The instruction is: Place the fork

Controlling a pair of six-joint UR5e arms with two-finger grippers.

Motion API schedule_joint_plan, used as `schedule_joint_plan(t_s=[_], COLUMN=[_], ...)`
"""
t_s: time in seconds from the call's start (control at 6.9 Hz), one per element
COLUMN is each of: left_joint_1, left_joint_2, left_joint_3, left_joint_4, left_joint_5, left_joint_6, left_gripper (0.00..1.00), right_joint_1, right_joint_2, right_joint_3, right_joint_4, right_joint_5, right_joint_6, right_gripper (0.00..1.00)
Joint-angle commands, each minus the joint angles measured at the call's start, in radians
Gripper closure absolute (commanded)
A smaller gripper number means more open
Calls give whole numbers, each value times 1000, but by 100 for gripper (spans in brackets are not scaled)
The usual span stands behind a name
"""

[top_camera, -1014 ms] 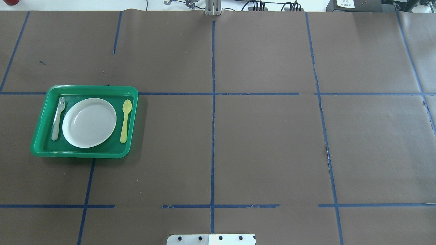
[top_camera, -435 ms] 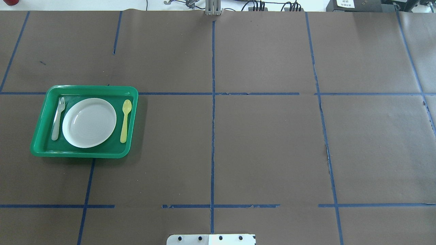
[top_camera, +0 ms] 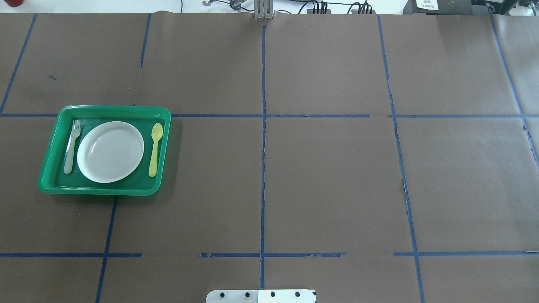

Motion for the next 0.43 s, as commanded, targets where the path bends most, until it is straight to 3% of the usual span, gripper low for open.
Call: schedule_joint_plan(t_s=[0.0,0.29], left_joint_1=[0,0], left_joint_2=[-8,-9], left_joint_3=[1,-9], left_joint_4=[-6,-6], left_joint_5=[2,2], left_joint_6=[1,4], left_gripper=[0,0], right_joint_1=[0,0], right_joint_2=[0,0], right_joint_3=[0,0], right_joint_4=[0,0], right_joint_5=[0,0], right_joint_6=[0,0], right_gripper=[0,0])
